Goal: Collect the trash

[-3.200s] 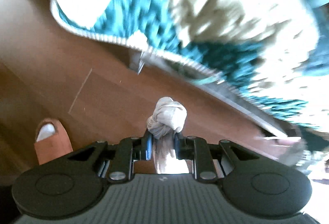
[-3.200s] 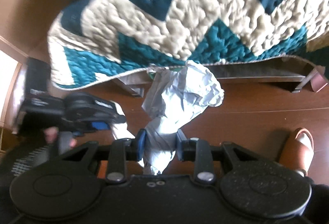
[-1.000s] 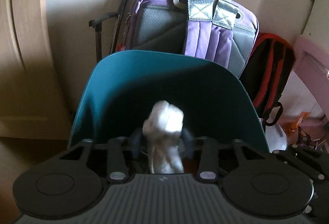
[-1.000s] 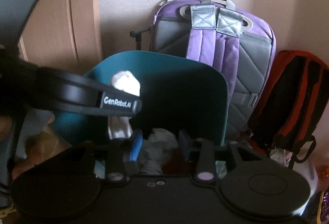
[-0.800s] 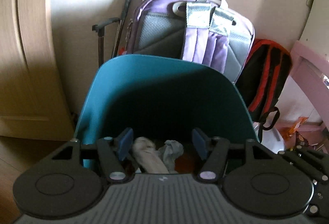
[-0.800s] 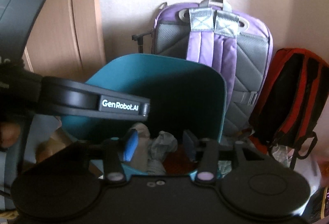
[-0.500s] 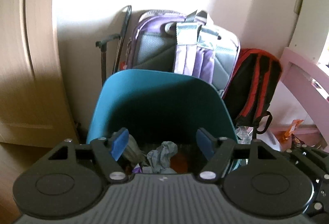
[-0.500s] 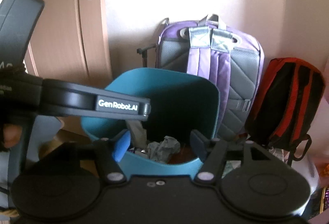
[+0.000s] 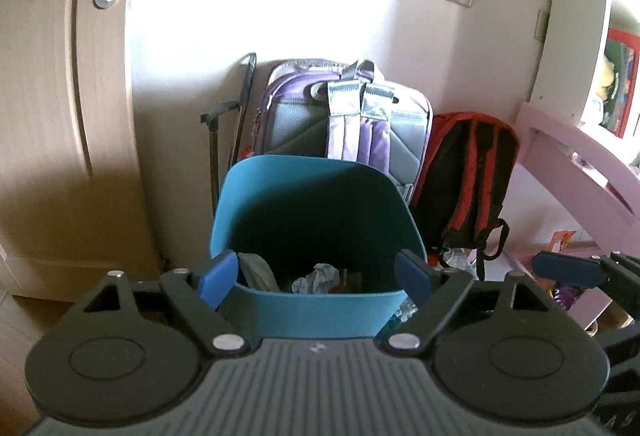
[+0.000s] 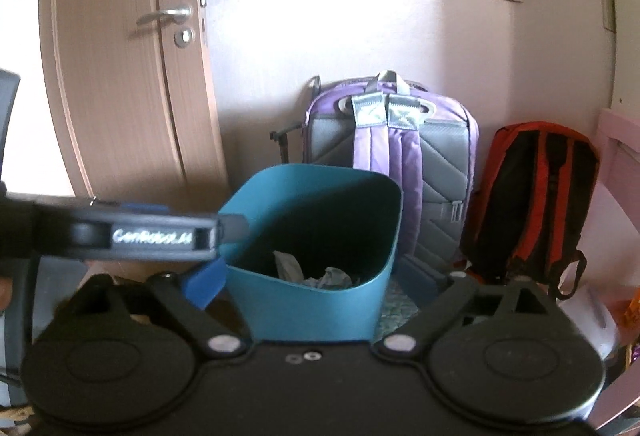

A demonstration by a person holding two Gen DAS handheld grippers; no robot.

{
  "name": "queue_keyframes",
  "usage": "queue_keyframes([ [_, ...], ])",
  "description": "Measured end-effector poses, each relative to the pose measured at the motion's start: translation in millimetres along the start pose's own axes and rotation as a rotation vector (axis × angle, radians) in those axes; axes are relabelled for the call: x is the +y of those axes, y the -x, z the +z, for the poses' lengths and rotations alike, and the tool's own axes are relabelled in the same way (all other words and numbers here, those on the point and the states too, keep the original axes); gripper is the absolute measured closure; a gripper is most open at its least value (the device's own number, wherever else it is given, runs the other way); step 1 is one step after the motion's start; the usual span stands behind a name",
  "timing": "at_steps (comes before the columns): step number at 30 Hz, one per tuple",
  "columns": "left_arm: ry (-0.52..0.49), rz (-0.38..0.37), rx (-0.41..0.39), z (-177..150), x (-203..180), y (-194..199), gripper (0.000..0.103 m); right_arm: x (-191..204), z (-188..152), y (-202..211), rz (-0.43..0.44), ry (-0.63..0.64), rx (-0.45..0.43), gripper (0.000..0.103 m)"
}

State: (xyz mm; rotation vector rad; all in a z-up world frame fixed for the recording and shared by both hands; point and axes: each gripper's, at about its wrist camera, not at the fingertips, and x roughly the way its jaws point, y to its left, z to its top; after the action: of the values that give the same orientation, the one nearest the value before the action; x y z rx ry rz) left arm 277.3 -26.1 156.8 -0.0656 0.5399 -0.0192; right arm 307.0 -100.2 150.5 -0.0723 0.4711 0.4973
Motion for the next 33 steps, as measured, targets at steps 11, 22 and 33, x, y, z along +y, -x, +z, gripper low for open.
queue_keyframes([
  [11, 0.004, -0.012, -0.03, -20.9, 12.6, 42.2, 0.004, 3.3, -14.5, 40.6, -0.027, 0.0, -0.046, 0.0],
  [22, -0.043, 0.005, -0.057, -29.2, 9.3, 65.2, 0.003, 4.7, -17.2, 49.9, -0.008, -0.049, -0.061, 0.0],
  [33, -0.061, -0.005, -0.091, -24.5, 2.5, 78.5, 0.003, 4.1, -16.6, 55.9, -0.003, -0.043, -0.069, 0.0],
])
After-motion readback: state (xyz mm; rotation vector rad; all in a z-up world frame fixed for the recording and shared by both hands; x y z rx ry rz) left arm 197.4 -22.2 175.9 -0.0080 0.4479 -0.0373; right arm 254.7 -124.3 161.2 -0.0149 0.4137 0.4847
